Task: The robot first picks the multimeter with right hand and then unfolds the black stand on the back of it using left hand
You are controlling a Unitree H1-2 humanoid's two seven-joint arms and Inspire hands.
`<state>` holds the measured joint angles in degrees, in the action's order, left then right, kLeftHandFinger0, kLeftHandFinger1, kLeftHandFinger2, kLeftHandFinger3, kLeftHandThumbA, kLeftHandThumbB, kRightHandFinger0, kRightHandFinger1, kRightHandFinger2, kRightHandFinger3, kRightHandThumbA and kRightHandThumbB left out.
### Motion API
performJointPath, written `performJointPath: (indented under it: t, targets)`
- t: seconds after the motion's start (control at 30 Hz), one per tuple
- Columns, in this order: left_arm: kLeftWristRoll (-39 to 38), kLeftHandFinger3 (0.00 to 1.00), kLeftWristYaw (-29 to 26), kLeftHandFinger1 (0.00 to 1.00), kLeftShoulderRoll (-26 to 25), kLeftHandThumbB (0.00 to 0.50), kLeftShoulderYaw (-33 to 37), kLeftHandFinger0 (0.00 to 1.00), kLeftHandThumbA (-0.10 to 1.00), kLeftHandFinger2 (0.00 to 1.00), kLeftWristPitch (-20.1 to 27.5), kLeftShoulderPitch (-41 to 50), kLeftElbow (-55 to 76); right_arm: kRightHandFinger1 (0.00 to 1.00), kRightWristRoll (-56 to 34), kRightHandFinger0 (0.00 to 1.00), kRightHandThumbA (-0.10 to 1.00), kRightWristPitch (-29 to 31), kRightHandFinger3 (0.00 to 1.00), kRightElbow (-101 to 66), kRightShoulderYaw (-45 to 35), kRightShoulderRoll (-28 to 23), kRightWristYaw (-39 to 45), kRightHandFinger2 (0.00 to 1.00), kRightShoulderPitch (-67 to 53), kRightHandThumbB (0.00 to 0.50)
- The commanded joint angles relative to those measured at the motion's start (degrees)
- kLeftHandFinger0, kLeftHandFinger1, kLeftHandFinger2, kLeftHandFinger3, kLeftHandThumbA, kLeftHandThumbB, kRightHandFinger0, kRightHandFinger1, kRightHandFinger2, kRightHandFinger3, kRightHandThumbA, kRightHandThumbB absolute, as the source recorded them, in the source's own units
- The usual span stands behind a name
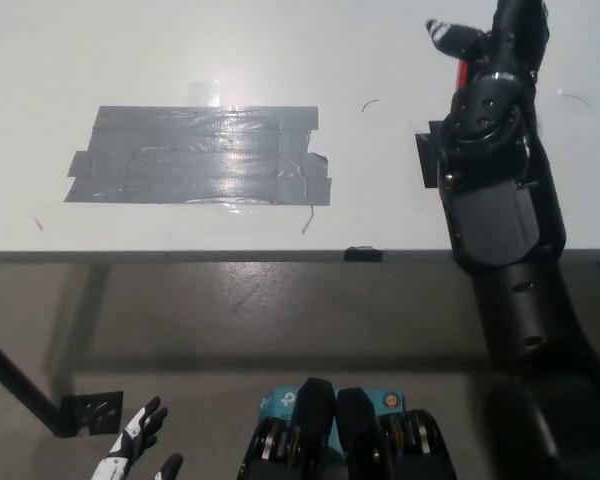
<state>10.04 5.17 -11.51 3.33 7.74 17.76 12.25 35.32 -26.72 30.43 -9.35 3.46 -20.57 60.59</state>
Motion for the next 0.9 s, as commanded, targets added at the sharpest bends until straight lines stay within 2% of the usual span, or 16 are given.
performJointPath:
  t: [0.0,0.13,0.23,0.27,0.33,0.37,0.47,0.57,0.63,0.7,0.8,0.87]
  targets:
    - [0.68,1.0,-0.42,1.0,-0.32,0.166,-0.1,1.0,0.85,1.0,2.22,0.79,1.33,1.0,6.54,1.0,0.92,-0.21,1.0,-2.59,-1.6,0.33,1.81,1.0,2.97,0.5]
    - [0.71,1.0,-0.37,1.0,-0.32,0.18,-0.15,1.0,0.87,1.0,1.97,0.73,1.46,1.0,7.09,1.0,0.86,-0.21,1.0,-0.76,-2.28,0.18,1.65,1.0,3.16,0.496]
    - [0.78,1.0,-0.55,1.0,-0.2,0.187,-0.19,1.0,0.88,1.0,2.17,0.96,1.3,1.0,7.11,1.0,0.87,-0.21,1.0,2.17,-3.78,0.04,-0.14,1.0,3.69,0.5]
    - [0.82,1.0,-0.53,1.0,-0.21,0.187,-0.17,1.0,0.89,1.0,2.07,0.98,1.31,1.0,6.69,1.0,0.84,-0.21,1.0,3.27,-4.36,-0.05,-1.5,1.0,4.0,0.5]
    - [1.02,1.0,-0.6,1.0,-0.23,0.186,-0.24,1.0,0.89,1.0,1.91,1.17,1.41,1.0,4.54,1.0,0.82,-0.21,1.0,5.4,-4.93,-0.58,-3.68,1.0,4.44,0.458]
    - [0.98,1.0,-0.64,1.0,-0.25,0.186,-0.3,1.0,0.89,1.0,2.06,1.18,1.38,1.0,3.41,1.0,0.82,-0.21,1.0,5.79,-5.26,-0.67,-4.12,1.0,4.57,0.454]
    - [0.71,1.0,-0.62,1.0,-0.3,0.193,-0.31,1.0,0.89,1.0,2.64,1.05,0.84,1.0,1.76,1.0,0.86,-0.21,1.0,7.94,-6.62,-1.06,-6.98,1.0,5.23,0.449]
    - [0.65,1.0,-0.55,1.0,-0.16,0.185,-0.13,1.0,0.89,1.0,2.71,0.94,0.48,1.0,-1.33,1.0,0.88,-0.21,1.0,7.76,-6.91,-0.56,-8.31,1.0,5.46,0.477]
    - [0.5,1.0,-0.47,1.0,-0.11,0.184,0.0,1.0,0.89,1.0,2.95,1.1,0.3,1.0,-2.75,1.0,0.88,-0.21,1.0,7.65,-6.63,-0.38,-8.59,1.0,5.25,0.479]
    - [1.03,1.0,-0.57,1.0,-0.12,0.201,0.04,1.0,0.92,1.0,2.7,1.24,0.54,1.0,-3.65,1.0,0.94,-0.21,1.0,7.32,-6.58,0.14,-8.83,1.0,5.06,0.5]
    - [1.14,1.0,-0.72,1.0,0.01,0.212,0.01,1.0,0.92,1.0,2.84,1.64,0.68,1.0,-5.57,1.0,1.0,0.16,1.0,8.34,-6.05,-0.1,-8.57,1.0,4.36,0.472]
    - [1.08,1.0,-0.55,1.0,-0.1,0.201,0.0,1.0,0.93,1.0,2.58,1.56,0.79,1.0,-5.51,1.0,1.0,-0.21,1.0,9.43,-5.31,-0.96,-5.97,1.0,4.09,0.478]
